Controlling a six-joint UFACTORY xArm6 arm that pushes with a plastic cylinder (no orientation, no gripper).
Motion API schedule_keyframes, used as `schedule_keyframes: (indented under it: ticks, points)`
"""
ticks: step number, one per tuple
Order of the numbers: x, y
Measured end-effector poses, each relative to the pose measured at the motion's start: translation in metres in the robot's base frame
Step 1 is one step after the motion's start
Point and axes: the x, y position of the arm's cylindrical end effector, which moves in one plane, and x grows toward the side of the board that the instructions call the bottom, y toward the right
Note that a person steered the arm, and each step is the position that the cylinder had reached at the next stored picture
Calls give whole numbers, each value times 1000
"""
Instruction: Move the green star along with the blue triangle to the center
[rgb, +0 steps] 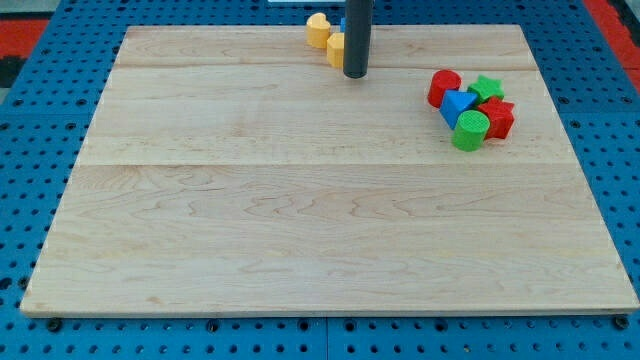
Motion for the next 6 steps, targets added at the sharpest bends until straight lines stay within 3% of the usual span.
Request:
schedule_keyframes:
  ticks: [2, 4, 5, 6]
  points:
    - [-1, 21]
    - [-64, 100]
    - [-46, 188]
    - [-14, 200]
